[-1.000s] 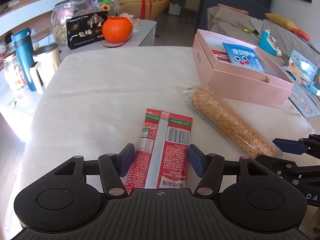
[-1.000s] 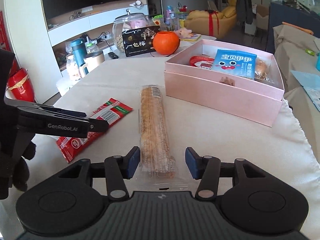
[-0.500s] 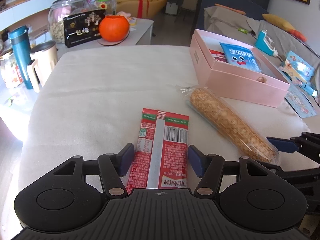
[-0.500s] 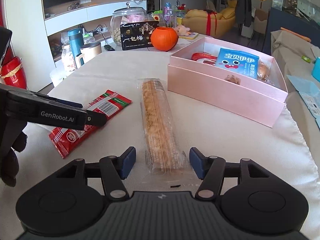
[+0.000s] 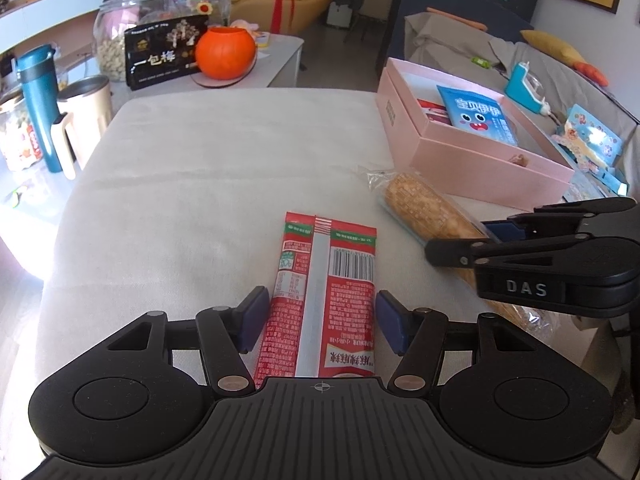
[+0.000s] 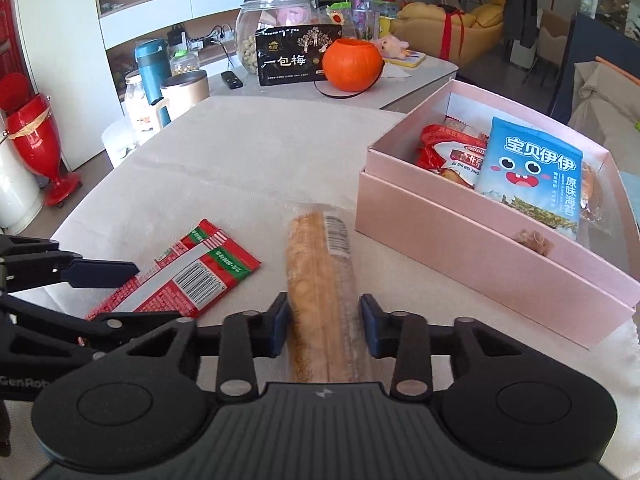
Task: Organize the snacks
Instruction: 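Move left tool to the red strip packet while right tool moves to the wafer roll, then grasp the red strip packet with left tool while right tool grasps the wafer roll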
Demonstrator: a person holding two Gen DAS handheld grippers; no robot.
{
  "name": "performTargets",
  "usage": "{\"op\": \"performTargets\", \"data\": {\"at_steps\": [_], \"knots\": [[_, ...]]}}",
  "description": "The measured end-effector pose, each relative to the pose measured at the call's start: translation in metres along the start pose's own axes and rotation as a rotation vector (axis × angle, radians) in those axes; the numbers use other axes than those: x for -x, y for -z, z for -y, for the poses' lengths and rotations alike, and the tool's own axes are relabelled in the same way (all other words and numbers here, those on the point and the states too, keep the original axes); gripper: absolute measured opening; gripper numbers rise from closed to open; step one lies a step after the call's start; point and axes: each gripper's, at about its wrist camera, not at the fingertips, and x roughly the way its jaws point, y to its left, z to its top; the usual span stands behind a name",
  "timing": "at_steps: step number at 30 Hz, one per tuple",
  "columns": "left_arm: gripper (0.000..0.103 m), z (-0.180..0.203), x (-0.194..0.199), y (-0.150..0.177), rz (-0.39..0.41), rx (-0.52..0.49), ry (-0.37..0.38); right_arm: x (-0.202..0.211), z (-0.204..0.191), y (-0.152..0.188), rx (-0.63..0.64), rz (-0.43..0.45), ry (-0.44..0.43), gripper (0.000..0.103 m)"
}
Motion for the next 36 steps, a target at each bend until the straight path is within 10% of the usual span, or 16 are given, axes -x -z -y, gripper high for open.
{"op": "performTargets", "data": {"at_steps": [17,31,36], "knots": [[0.064,0.013,-0.008,-0.007,-0.026,-0.097,-0.008,0.05,0.006,0.054,-0.041,-0.035,0.051,0.037],[0.063,0.003,-0.007,-0.005,-0.003,-0.063,0.027,0.034,0.018,0.051,-0.112,-0.028,-0.007,0.102],[0.064,0.008,-0.007,-0.003,0.003,-0.08,0.01,0.035,0.013,0.055,0.006,-0.058,-0.038,0.103]]}}
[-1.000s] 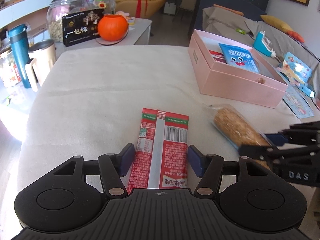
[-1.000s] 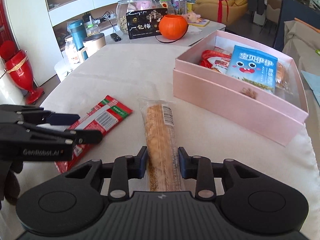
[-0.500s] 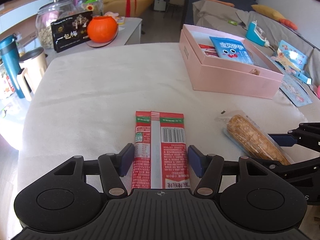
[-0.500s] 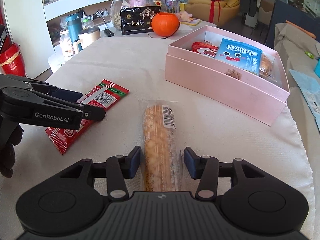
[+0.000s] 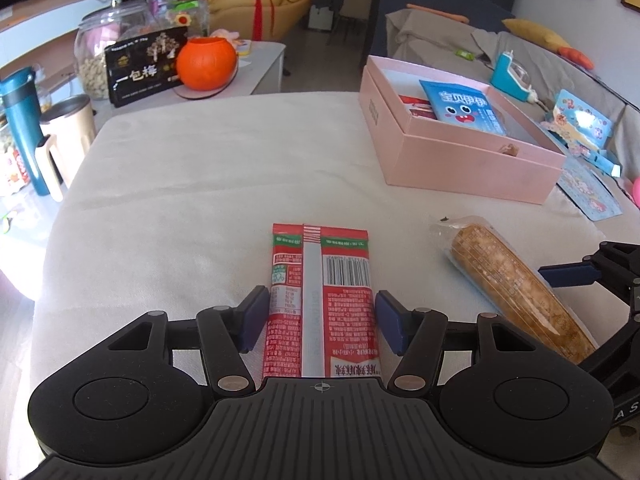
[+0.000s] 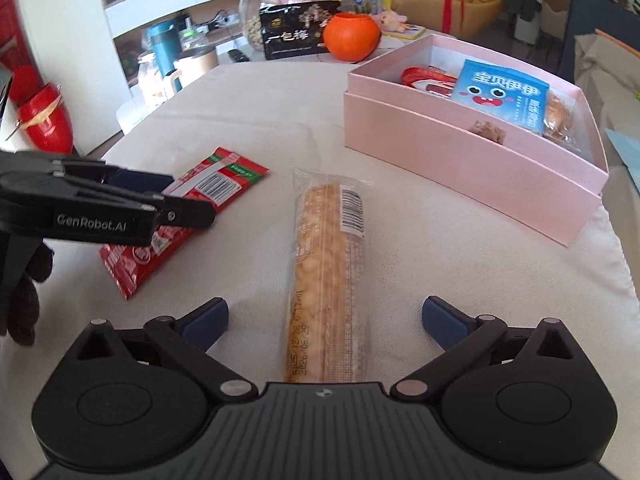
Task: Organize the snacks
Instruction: 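Grasp the red strip packet with left tool while right tool grasps the wafer roll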
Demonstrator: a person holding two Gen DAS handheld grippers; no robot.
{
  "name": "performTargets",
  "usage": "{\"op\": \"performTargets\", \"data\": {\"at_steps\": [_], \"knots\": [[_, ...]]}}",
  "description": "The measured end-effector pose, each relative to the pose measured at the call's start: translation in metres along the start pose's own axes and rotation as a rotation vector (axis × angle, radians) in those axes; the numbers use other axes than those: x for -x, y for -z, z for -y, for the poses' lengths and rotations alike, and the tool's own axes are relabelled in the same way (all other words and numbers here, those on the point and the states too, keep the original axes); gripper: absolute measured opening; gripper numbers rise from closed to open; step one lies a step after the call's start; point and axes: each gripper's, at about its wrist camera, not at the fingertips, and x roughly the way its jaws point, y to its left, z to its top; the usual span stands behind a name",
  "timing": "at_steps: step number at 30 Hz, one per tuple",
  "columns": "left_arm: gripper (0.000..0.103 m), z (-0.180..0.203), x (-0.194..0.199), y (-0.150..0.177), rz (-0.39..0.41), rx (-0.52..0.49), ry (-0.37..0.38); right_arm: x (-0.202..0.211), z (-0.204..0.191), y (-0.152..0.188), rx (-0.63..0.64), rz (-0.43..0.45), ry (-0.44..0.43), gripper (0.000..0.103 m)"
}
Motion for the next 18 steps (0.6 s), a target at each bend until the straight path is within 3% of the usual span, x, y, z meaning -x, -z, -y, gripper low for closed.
{"op": "performTargets", "data": {"at_steps": [2,5,9,11,16,18], "knots": [[0.07,0.003,-0.004,-0.005,-0.018,-0.029,0.004,0.005,0.001,0.005,0.003,0.008,-0.013,0.103],[0.071,0.008,-0.012,-0.013,-0.032,-0.064,-0.009,0.011,0.004,0.005,-0.03,0.01,-0.025,0.1],[0.071,0.018,-0.015,-0.015,-0.063,-0.11,-0.031,0.014,0.012,0.002,-0.075,0.008,-0.01,0.089],[0.071,0.018,-0.013,-0.011,-0.062,-0.111,-0.022,0.016,0.014,0.002,-0.07,0.012,0.008,0.079],[0.071,0.019,-0.011,-0.007,-0.055,-0.112,-0.021,0.019,0.006,0.001,0.006,0.016,0.053,0.033],[0.071,0.018,-0.01,-0.006,-0.059,-0.114,-0.019,0.023,0.004,0.001,0.019,0.016,0.051,0.029]]}}
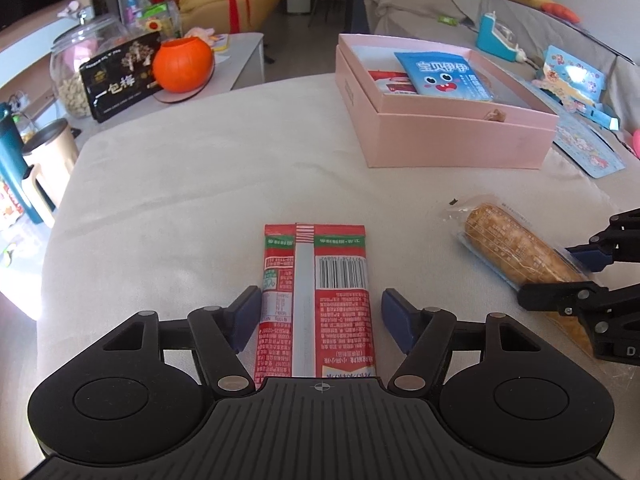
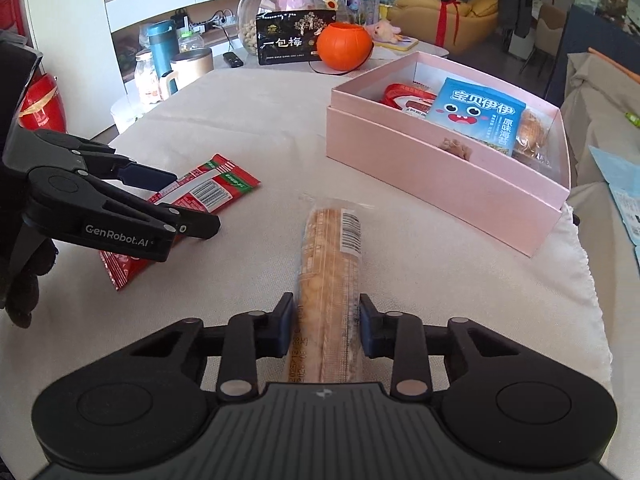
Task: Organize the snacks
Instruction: 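Grasp the red strip packet with left tool while right tool grasps the wafer roll, then lower both held snacks into the pink box and open both tools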
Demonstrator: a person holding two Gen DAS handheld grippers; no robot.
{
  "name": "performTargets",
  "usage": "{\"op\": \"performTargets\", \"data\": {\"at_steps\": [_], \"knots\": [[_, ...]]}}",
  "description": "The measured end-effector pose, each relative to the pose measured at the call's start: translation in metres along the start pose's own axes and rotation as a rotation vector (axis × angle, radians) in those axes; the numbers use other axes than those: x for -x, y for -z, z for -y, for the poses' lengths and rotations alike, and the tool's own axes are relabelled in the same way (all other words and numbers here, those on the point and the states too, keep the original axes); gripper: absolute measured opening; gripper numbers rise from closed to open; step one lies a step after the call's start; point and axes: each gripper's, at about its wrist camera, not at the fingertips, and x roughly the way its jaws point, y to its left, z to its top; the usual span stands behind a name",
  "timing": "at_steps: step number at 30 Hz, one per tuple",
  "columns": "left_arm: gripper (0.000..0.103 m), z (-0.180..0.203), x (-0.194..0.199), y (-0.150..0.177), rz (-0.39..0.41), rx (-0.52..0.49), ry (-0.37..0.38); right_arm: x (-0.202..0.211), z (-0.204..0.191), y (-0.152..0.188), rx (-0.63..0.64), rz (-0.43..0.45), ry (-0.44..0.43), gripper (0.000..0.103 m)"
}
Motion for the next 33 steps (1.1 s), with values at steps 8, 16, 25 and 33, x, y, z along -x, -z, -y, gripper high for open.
{"op": "performTargets", "data": {"at_steps": [8,16,25,33], "knots": [[0.056,-0.003,0.016,0.015,0.018,-0.015,0.023,0.053,0.036,-0.001,-0.119,0.093,-0.027,0.027],[0.051,-0.002,0.048,-0.018,0.165,0.046,0.107,0.091,0.066,-0.004,-0.161,0.2,0.044,0.026],[0.061,0.036,0.056,-0.157,0.418,0.063,0.343,0.098,0.079,-0.01,-0.2,0.224,0.071,0.027],[0.055,0.022,-0.01,-0.16,0.344,0.199,0.324,0.111,0.092,-0.016,-0.235,0.238,0.118,0.027]]}}
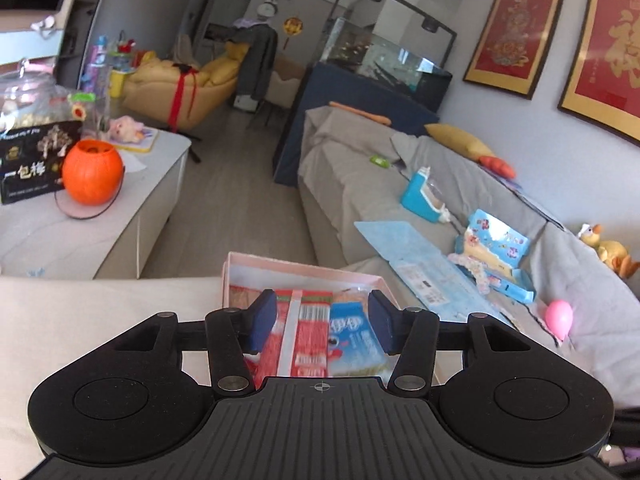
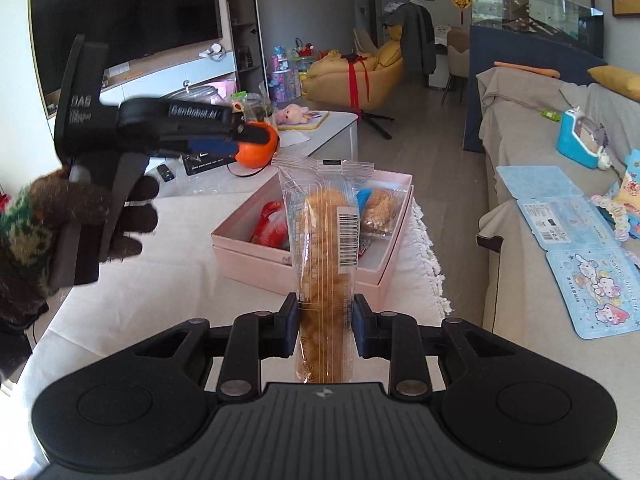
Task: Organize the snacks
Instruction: 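Lower both held snacks into the pink box and open both tools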
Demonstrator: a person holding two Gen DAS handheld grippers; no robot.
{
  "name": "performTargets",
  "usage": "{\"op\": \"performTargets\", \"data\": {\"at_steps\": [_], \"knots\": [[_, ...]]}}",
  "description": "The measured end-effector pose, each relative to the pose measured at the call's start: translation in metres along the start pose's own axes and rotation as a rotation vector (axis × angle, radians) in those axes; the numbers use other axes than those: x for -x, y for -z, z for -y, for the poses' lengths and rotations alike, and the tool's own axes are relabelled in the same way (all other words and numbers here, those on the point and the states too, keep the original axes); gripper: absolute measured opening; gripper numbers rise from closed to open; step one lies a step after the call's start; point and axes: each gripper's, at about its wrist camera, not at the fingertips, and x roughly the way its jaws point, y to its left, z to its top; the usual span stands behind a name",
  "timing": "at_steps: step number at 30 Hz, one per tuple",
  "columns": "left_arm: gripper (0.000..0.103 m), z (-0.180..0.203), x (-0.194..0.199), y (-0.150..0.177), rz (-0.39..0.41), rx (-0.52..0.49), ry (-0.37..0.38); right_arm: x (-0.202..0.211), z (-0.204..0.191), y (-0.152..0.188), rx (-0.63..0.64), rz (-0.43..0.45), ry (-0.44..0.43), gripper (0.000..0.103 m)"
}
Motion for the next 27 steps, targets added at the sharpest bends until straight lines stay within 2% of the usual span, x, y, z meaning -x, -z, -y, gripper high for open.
{"op": "performTargets", "data": {"at_steps": [3,7,10,12,16,18,20,23,24,26,27], "knots": [[0.055,-0.018,0.017,0.02,-0.015,0.028,-0.026,0.006,0.005,-0.024,0.004,0.044,-0.004,0.027],[0.055,-0.028,0.039,0.036,-0.027,0.034,-0.082,-0.005,0.0,-0.077,0.042,0.107,-0.01,0.027],[0.055,-0.035,0.059,0.046,-0.031,0.061,-0.096,-0.039,-0.005,-0.119,0.053,0.111,0.006,0.027],[0.055,-0.036,0.07,0.054,-0.034,0.071,-0.108,-0.075,-0.011,-0.134,0.066,0.078,0.027,0.027],[0.055,-0.041,0.087,0.069,-0.064,0.056,-0.135,-0.164,-0.014,-0.127,0.026,-0.129,0.014,0.027],[0.055,-0.044,0.094,0.076,-0.079,0.026,-0.168,-0.192,-0.018,-0.11,0.042,-0.175,0.057,0.026],[0.055,-0.048,0.099,0.084,-0.089,-0.008,-0.199,-0.205,-0.018,-0.094,0.032,-0.195,0.041,0.027],[0.055,-0.052,0.099,0.093,-0.107,-0.02,-0.217,-0.198,-0.019,-0.085,0.028,-0.142,0.016,0.031],[0.055,-0.052,0.099,0.096,-0.112,-0.024,-0.218,-0.193,-0.019,-0.084,0.023,-0.135,0.018,0.037],[0.055,-0.048,0.097,0.106,-0.126,-0.042,-0.223,-0.171,-0.018,-0.08,0.026,-0.087,0.014,0.055],[0.055,-0.044,0.096,0.112,-0.135,-0.056,-0.225,-0.157,-0.02,-0.078,0.035,-0.054,0.03,0.067]]}}
